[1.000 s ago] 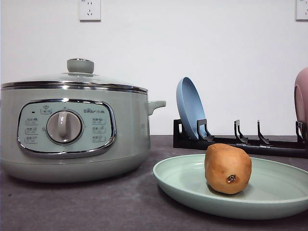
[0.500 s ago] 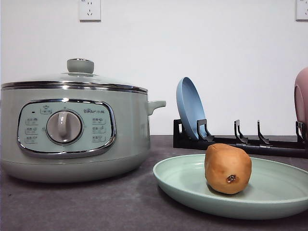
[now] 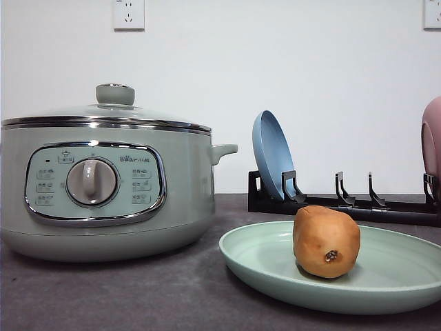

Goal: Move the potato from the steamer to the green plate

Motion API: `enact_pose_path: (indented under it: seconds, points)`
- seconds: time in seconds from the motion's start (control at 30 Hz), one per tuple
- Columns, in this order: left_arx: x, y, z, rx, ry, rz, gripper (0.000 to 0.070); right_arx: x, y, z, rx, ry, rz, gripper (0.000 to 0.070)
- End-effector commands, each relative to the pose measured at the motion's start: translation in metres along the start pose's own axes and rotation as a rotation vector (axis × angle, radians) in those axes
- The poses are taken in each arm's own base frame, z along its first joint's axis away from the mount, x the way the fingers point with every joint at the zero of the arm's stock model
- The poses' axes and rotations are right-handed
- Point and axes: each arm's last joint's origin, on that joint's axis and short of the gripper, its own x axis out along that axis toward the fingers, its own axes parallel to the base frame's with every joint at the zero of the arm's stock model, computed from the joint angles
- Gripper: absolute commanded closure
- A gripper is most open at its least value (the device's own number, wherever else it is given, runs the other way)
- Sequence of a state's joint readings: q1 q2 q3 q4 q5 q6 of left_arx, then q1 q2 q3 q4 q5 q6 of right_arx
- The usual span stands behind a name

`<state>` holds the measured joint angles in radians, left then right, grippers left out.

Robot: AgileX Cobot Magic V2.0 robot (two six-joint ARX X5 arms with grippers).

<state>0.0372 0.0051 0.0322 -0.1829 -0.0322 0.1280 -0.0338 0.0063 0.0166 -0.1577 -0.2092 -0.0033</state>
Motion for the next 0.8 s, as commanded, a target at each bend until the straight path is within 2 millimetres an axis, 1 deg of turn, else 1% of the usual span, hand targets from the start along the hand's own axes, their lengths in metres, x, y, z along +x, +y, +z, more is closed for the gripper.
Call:
enact_pose_path:
  seconds: [0.0, 0.77]
  points:
    - [0.0019, -0.0006, -0.007, -0.009, 0.024, 0.004, 0.07, 0.0002, -0.0003, -0.0013, 0.0, 0.001, -0.003, 0.07]
    - [0.0019, -0.0006, -0.0071, -0.009, 0.024, 0.004, 0.07, 0.0002, -0.0003, -0.0013, 0.0, 0.001, -0.003, 0.07]
